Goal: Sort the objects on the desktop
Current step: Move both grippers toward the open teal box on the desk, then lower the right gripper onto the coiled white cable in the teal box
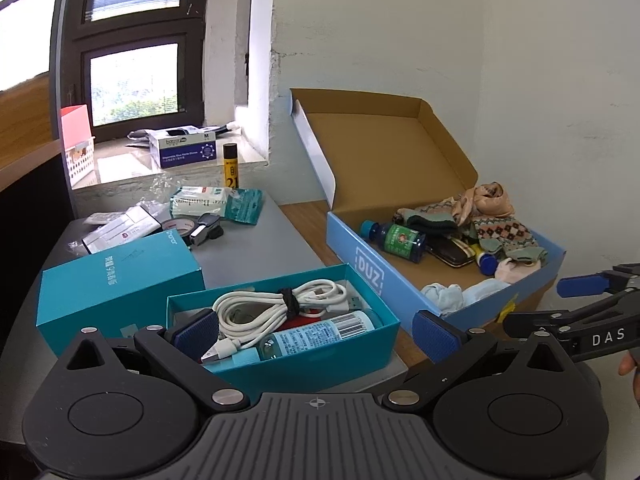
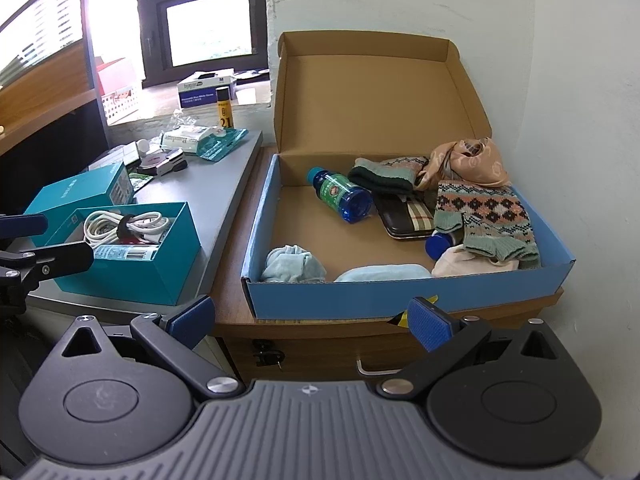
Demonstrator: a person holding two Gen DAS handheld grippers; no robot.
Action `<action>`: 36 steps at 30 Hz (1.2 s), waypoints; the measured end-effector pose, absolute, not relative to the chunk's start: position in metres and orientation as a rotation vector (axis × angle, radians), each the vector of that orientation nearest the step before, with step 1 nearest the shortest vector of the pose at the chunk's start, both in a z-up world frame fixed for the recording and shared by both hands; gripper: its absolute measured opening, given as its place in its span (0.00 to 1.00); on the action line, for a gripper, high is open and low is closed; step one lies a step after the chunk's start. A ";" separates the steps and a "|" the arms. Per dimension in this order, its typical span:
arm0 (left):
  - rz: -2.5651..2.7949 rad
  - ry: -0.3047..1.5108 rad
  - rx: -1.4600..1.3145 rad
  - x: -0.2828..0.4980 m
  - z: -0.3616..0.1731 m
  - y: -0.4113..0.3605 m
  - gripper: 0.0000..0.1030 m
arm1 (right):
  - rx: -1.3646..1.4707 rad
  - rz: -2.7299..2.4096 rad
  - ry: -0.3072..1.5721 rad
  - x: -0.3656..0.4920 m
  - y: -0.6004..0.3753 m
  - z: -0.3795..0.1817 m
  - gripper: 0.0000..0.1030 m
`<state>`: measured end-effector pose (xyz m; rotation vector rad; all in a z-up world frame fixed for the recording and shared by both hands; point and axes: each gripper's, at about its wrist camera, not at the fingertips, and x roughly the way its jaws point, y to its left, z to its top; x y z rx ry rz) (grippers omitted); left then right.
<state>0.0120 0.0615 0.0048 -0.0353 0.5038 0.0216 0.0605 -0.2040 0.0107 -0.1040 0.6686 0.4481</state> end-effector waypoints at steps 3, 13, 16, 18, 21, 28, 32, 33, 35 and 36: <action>0.024 0.510 -0.037 0.014 0.006 0.065 1.00 | -0.121 0.460 0.667 0.063 -0.201 0.011 1.00; 0.053 0.566 -0.041 0.034 0.001 0.083 0.95 | -0.131 0.521 0.670 0.073 -0.190 0.016 1.00; 0.029 0.581 -0.037 0.038 0.000 0.089 0.95 | -0.135 0.551 0.670 0.078 -0.183 0.020 1.00; 0.010 0.587 -0.038 0.040 0.000 0.093 0.95 | -0.137 0.570 0.670 0.081 -0.179 0.022 1.00; -0.005 0.592 -0.026 0.044 0.000 0.098 0.94 | -0.141 0.599 0.670 0.086 -0.173 0.026 1.00; -0.030 0.617 0.008 0.050 -0.001 0.109 0.83 | -0.191 0.720 0.696 0.099 -0.146 0.029 0.92; -0.048 0.635 0.003 0.053 -0.004 0.115 0.74 | -0.224 0.795 0.714 0.107 -0.129 0.031 0.80; -0.058 0.642 -0.003 0.053 -0.005 0.117 0.72 | -0.232 0.814 0.718 0.109 -0.125 0.031 0.79; -0.077 0.652 -0.013 0.055 -0.006 0.120 0.69 | -0.249 0.851 0.726 0.113 -0.116 0.032 0.74; -0.087 0.659 -0.014 0.056 -0.006 0.122 0.66 | -0.257 0.870 0.730 0.115 -0.112 0.033 0.70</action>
